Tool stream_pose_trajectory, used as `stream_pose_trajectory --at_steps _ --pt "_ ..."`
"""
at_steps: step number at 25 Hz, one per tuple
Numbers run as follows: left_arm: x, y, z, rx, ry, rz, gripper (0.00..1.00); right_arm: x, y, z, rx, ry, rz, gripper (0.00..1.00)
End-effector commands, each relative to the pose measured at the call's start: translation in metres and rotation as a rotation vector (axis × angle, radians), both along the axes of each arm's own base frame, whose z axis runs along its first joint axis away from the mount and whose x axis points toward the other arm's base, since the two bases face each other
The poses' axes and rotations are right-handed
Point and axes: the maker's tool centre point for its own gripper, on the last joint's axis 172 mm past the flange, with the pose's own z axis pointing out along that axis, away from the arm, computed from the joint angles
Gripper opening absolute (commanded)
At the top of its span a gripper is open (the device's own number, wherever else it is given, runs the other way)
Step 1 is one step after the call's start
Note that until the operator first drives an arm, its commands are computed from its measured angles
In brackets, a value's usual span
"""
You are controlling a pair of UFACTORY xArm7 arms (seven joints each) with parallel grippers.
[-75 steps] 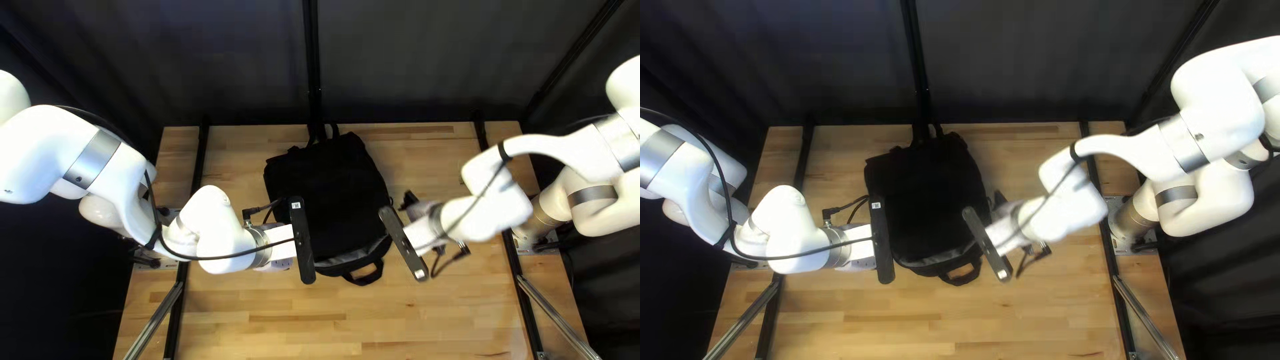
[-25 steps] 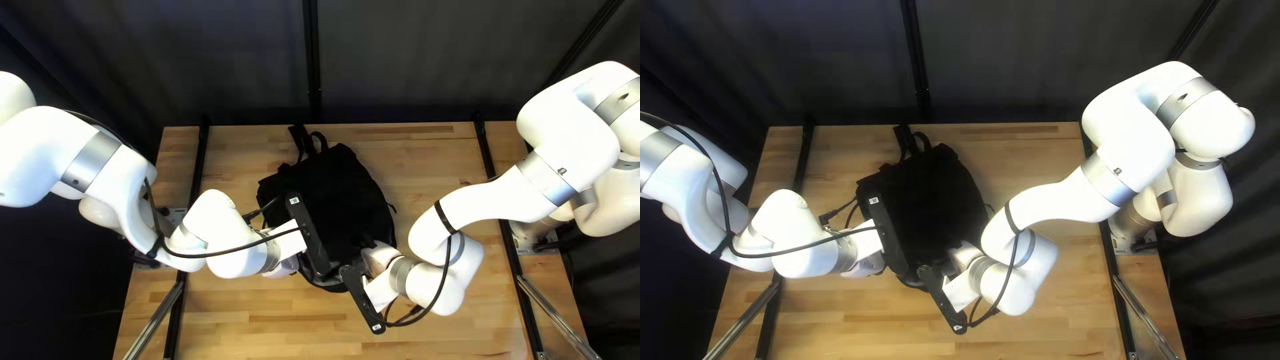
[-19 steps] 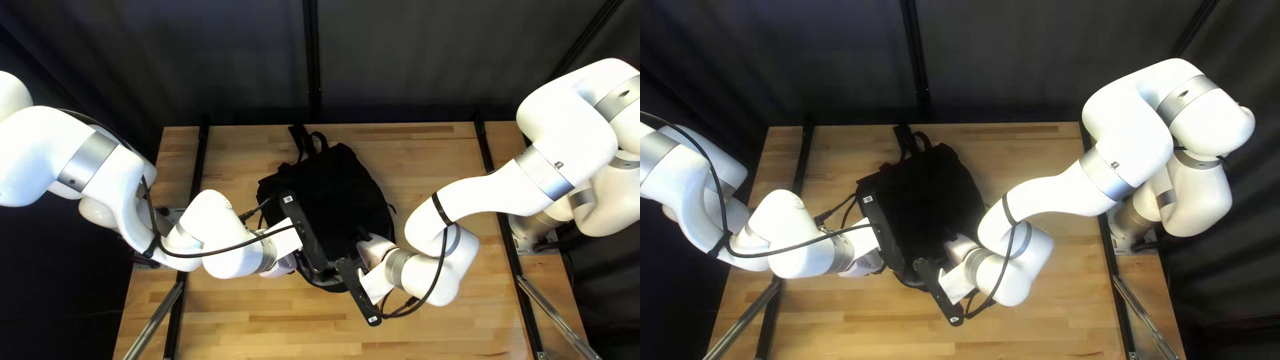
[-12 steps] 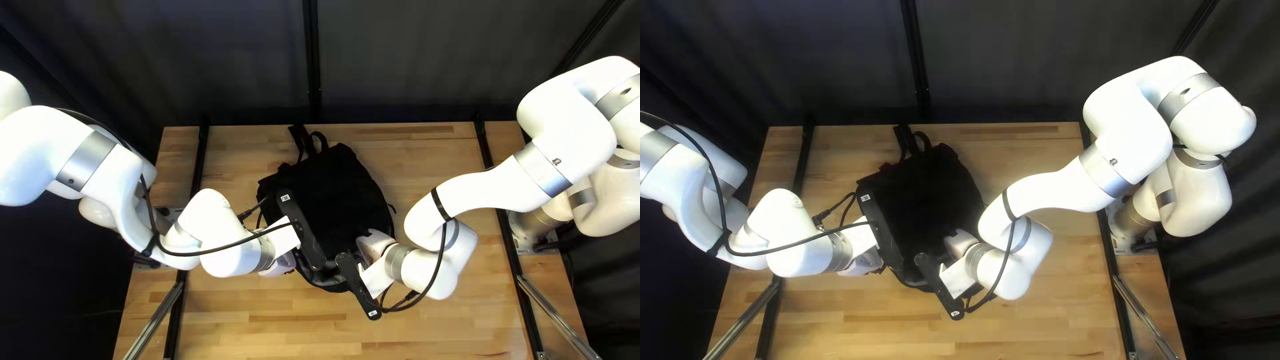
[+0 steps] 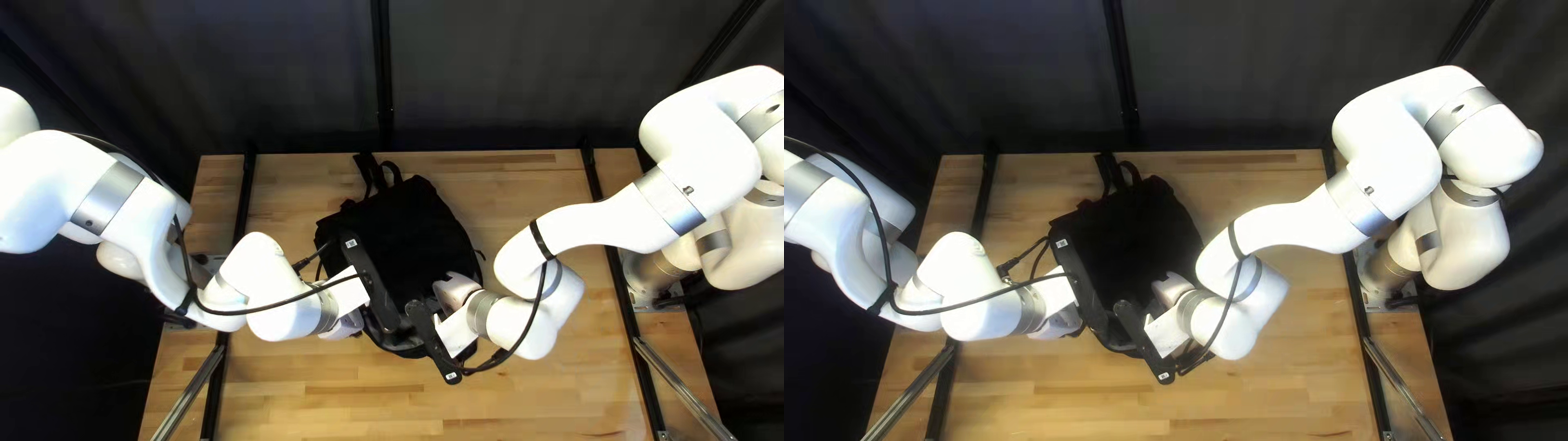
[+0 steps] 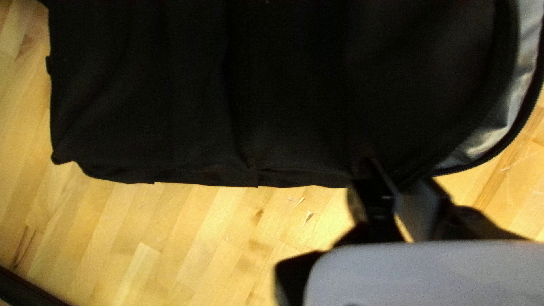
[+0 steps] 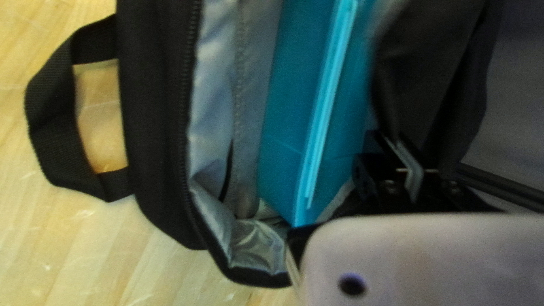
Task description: Remove a lunch box from a kids backpack
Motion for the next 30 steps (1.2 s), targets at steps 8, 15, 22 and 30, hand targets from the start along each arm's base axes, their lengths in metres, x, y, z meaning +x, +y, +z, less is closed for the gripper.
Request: stream_pose_trajectory --at_steps 8,15,22,30 --pt "0.000 -0.006 0.003 0.140 -0.043 -0.131 1.00 0.003 -0.002 0.009 0.013 -0.042 0.092 0.00" --pt "-0.002 0.009 0.025 0.278 -0.057 -0.242 1.00 0.001 -0.007 0.011 0.022 -0.054 0.118 0.00" --pt "0.005 0.023 0.047 0.381 -0.087 -0.320 1.00 -0.002 -0.011 0.011 0.031 -0.060 0.132 0.00" --pt "0.034 0.016 0.056 0.411 -0.152 -0.379 1.00 0.004 -0.015 0.012 0.030 -0.057 0.131 0.00"
